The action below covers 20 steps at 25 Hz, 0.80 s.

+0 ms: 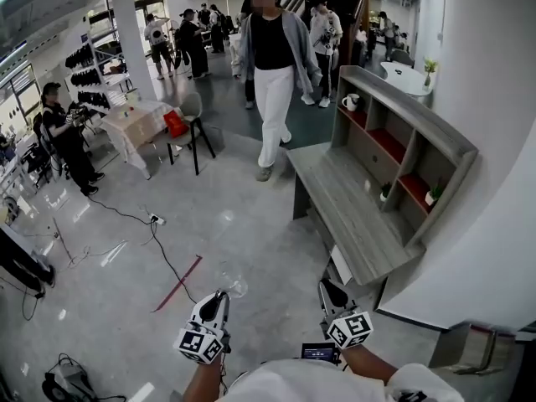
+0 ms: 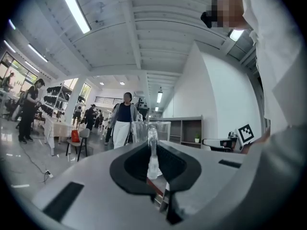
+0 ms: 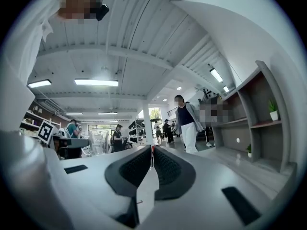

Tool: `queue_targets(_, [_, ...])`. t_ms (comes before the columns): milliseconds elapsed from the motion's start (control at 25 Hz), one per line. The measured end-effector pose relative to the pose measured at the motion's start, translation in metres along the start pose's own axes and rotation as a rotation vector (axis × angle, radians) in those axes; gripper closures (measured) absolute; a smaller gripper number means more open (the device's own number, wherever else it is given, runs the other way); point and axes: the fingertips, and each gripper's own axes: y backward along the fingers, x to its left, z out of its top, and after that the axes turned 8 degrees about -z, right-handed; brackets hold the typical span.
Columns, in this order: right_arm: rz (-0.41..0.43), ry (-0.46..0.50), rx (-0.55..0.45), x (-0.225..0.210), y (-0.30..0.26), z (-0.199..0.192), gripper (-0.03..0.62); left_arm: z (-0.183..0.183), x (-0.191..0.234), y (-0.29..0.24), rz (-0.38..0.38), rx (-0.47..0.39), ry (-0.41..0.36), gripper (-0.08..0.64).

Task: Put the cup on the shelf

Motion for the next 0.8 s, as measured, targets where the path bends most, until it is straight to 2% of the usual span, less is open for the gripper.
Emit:
queue_targets(240, [-0.012, 0.02, 0.002, -0.016, 0.006, -0.001, 0.549, -0.001, -0.014, -0.011, 0.008, 0.002, -0.003, 0.532])
queue_targets(800, [-0.028, -0.018, 0.013, -0.069, 0.017, -0.015, 0.549, -0.02, -0.035, -0.036, 0.048, 0.001, 0.024, 0.532])
